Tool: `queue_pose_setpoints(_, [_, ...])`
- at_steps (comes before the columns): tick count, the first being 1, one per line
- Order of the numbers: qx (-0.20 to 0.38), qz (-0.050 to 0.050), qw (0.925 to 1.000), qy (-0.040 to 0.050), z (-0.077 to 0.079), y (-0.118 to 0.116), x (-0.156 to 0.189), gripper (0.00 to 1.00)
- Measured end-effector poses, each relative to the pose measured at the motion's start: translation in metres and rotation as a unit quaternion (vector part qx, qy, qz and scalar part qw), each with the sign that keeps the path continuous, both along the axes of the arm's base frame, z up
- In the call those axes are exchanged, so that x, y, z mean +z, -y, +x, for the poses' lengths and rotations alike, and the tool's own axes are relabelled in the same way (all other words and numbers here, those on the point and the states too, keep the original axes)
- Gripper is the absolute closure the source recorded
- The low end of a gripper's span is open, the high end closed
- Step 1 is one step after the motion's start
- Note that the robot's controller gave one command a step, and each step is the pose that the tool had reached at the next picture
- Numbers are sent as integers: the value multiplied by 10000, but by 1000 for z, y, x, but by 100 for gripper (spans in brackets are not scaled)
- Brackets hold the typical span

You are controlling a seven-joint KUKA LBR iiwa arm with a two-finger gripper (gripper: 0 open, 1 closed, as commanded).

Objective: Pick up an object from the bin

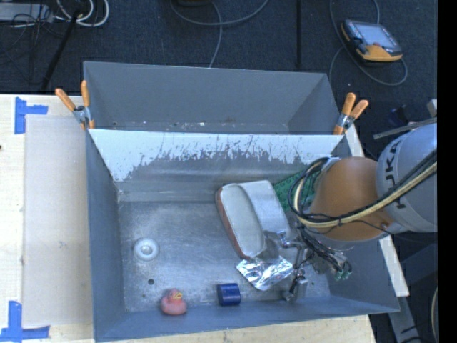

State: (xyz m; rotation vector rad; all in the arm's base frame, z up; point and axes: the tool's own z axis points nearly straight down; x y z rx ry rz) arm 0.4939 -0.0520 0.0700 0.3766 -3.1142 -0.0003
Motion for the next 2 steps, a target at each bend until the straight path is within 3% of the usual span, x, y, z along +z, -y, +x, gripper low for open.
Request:
queue_pose_setpoints(1, [26,4,10000,7,0,-1,-1,100])
queue_pose_setpoints(2, [-101,-1,9999,64,0,6,153,100])
